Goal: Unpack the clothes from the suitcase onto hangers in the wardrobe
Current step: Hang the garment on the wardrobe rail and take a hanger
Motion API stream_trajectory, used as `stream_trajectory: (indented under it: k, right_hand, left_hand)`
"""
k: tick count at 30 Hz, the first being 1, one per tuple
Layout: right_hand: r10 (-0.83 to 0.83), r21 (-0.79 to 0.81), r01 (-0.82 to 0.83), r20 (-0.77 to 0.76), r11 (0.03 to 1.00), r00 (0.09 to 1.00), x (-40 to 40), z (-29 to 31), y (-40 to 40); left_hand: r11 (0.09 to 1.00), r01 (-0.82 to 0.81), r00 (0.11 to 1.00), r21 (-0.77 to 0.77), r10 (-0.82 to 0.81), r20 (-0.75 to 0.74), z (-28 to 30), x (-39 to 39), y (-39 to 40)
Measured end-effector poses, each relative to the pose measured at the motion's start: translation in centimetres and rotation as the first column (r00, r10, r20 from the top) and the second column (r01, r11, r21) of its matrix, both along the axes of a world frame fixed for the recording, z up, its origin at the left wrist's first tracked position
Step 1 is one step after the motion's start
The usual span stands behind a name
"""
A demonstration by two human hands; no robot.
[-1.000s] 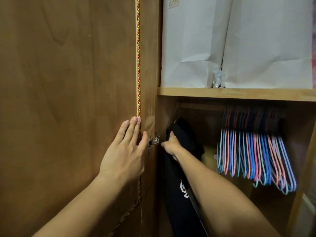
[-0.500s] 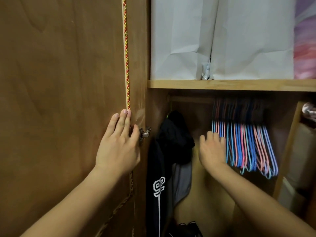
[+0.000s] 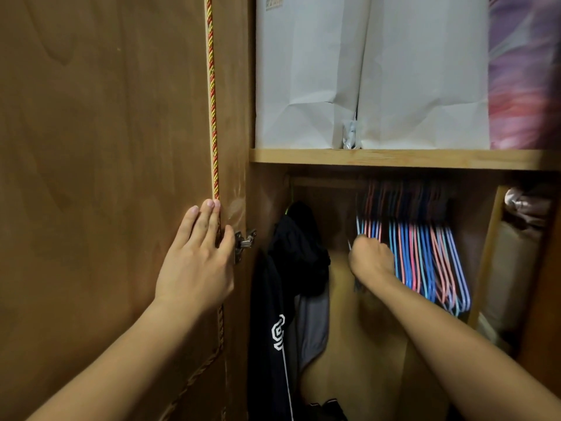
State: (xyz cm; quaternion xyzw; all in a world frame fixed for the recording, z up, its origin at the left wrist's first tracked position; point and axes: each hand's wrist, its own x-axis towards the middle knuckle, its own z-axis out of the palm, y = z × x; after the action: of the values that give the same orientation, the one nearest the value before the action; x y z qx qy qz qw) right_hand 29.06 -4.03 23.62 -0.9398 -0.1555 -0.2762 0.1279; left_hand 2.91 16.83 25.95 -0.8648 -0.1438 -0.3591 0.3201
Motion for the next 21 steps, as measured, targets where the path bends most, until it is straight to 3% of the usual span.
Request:
stream_trajectory:
  k: [5, 9, 15, 18, 21]
  right_hand:
    - [0.097, 0.069, -0.099, 0.027, 0.993, 0.995, -1.8, 0.3, 1.3]
    - [0.082, 0.048, -0.083, 0.028, 0.995, 0.996, -4.7, -0.8, 2.1]
    - [0.024, -0.071, -0.024, -0.004, 0.997, 1.0, -14.1, -13.9, -1.7]
    - [0.013, -0.002, -0.013, -0.024, 1.0, 1.0, -20.8, -22.7, -5.8]
    - [-0.023, 0.052, 0.027, -0.084, 0.998, 0.996, -28.8, -30.5, -9.8]
  left_hand:
    - [1.0, 0.003, 1.0, -0.022, -0.003, 0.002, 0.0, 0.2, 0.0]
    - [1.0, 0.0, 1.0, -0.029, 0.0, 0.005, -0.3, 0.1, -0.1]
    - [0.987, 0.07, 0.996, -0.145, -0.061, 0.064, -0.9, -0.4, -1.3]
    - [0.904, 0.266, 0.962, -0.334, -0.226, 0.156, -4.1, -0.4, -3.8]
    - [0.697, 0.451, 0.88, -0.558, -0.452, 0.147, -12.8, -0.8, -7.7]
